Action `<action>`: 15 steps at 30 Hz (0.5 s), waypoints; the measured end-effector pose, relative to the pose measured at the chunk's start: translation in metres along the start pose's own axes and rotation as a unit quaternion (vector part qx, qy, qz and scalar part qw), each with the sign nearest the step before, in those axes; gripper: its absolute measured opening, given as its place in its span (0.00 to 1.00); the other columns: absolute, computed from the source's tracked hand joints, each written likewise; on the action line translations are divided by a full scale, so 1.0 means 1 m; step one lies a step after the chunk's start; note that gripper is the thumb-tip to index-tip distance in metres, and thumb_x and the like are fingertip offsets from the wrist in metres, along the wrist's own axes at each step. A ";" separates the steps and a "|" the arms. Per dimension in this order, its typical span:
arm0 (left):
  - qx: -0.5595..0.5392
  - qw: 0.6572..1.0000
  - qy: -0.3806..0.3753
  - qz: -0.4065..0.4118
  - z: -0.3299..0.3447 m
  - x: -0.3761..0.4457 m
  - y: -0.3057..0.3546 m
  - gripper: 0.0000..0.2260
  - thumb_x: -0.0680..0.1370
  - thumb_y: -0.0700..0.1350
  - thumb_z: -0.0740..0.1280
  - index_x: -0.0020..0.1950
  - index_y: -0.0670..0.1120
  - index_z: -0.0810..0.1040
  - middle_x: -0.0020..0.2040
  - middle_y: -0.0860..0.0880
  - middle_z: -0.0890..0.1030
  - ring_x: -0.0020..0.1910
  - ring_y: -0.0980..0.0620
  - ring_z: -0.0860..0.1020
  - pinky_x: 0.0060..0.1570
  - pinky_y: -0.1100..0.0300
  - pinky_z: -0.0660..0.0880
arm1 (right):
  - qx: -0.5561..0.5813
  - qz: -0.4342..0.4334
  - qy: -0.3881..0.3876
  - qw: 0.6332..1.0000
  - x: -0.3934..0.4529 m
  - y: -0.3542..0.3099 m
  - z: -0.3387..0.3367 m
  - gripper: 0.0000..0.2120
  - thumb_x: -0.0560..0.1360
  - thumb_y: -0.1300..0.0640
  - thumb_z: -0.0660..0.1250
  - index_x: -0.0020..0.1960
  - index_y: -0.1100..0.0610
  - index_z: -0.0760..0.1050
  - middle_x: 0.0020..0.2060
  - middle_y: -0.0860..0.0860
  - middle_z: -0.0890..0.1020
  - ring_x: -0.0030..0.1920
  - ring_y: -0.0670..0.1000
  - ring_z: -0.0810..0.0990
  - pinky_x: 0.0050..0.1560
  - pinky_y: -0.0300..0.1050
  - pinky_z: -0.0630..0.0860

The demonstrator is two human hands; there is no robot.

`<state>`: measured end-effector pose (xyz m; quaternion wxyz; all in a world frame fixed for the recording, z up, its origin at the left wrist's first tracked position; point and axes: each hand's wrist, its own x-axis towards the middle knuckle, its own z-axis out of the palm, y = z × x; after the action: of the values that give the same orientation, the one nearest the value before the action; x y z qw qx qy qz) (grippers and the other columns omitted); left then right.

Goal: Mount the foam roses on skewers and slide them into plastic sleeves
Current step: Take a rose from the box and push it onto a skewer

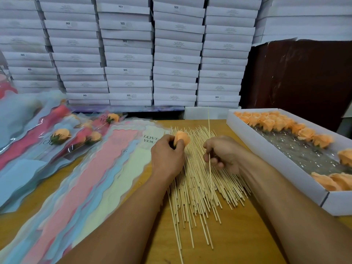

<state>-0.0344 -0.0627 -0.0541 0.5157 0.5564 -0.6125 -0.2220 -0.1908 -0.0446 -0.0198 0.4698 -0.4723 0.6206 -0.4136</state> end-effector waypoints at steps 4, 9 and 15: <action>-0.071 0.996 -0.016 -0.059 -0.003 0.003 0.001 0.06 0.78 0.48 0.66 0.46 0.46 0.79 0.42 0.48 0.83 0.44 0.46 0.82 0.50 0.45 0.79 | -0.014 -0.008 0.006 1.000 0.000 -0.001 -0.003 0.09 0.83 0.56 0.56 0.54 0.58 0.73 0.22 0.52 0.75 0.18 0.45 0.64 0.17 0.35 0.57; -0.183 0.974 -0.016 -0.131 -0.004 0.005 0.001 0.06 0.79 0.44 0.66 0.44 0.44 0.79 0.41 0.47 0.82 0.35 0.52 0.82 0.43 0.54 0.82 | 0.003 -0.030 0.002 1.000 0.001 -0.002 -0.001 0.15 0.83 0.56 0.56 0.53 0.61 0.80 0.23 0.51 0.77 0.20 0.45 0.66 0.18 0.36 0.58; -0.418 0.875 -0.036 -0.243 -0.010 0.009 0.005 0.07 0.81 0.39 0.64 0.53 0.35 0.77 0.41 0.40 0.79 0.32 0.50 0.78 0.31 0.62 0.76 | 0.048 -0.049 -0.041 0.997 -0.005 -0.006 0.001 0.15 0.79 0.63 0.58 0.61 0.63 0.77 0.25 0.52 0.76 0.21 0.44 0.65 0.17 0.35 0.57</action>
<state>-0.0264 -0.0663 -0.0424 0.6080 0.4116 -0.3263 -0.5953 -0.1884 -0.0414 -0.0129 0.4962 -0.4955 0.5567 -0.4454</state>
